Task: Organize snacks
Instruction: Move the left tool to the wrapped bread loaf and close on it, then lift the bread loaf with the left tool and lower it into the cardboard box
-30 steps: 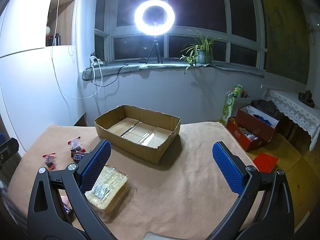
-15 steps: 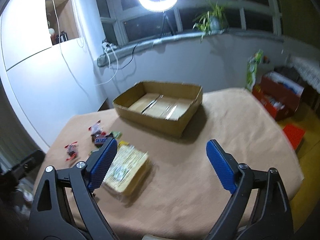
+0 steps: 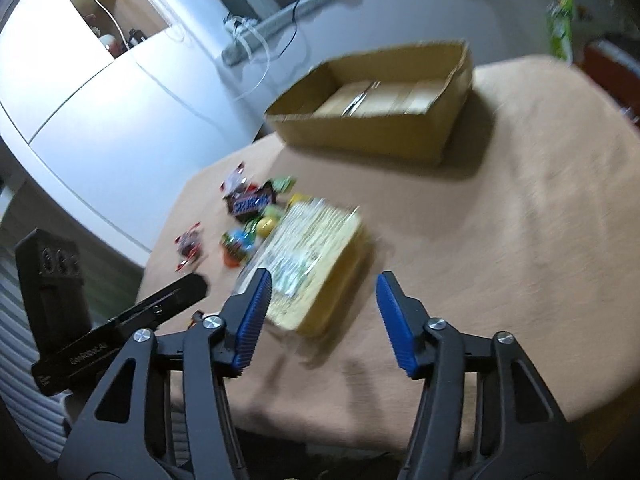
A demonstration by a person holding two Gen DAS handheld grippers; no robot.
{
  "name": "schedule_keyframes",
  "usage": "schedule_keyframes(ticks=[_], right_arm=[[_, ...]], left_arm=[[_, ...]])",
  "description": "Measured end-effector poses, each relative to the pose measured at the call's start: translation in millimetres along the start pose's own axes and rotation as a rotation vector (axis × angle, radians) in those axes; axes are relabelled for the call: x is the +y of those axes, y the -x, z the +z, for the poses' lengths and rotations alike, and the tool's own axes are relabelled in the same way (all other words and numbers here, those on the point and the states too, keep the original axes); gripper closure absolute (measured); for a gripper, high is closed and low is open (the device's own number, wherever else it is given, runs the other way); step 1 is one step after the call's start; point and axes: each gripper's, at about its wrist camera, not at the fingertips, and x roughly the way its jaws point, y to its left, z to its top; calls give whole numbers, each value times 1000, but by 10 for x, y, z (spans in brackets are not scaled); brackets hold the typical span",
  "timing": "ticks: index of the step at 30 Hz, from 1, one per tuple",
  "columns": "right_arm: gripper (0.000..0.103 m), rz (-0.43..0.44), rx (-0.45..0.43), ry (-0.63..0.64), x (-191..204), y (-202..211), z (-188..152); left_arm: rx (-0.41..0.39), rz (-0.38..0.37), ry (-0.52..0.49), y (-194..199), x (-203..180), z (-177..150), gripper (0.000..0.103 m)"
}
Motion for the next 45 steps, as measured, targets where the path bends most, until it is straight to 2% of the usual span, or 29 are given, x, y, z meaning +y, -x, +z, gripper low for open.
schedule_keyframes(ticks=[3, 5, 10, 25, 30, 34, 45], right_arm=[[56, 24, 38, -8, 1, -131, 17], [60, 36, 54, -32, -47, -181, 44], [61, 80, 95, -112, -217, -273, 91], [65, 132, 144, -163, -300, -486, 200], [69, 136, 164, -159, -297, -533, 212], [69, 130, 168, -146, -278, -522, 226], [70, 132, 124, -109, -160, -335, 318]], left_arm=[[34, -13, -24, -113, -19, 46, 49], [55, -18, -38, -179, -20, 80, 54], [94, -32, -43, -338, 49, 167, 56], [182, -91, 5, -587, 248, 239, 59], [208, -151, 17, -648, 253, 266, 59], [200, -132, -30, -640, 168, 278, 58], [158, -132, -26, -511, 97, 287, 59]])
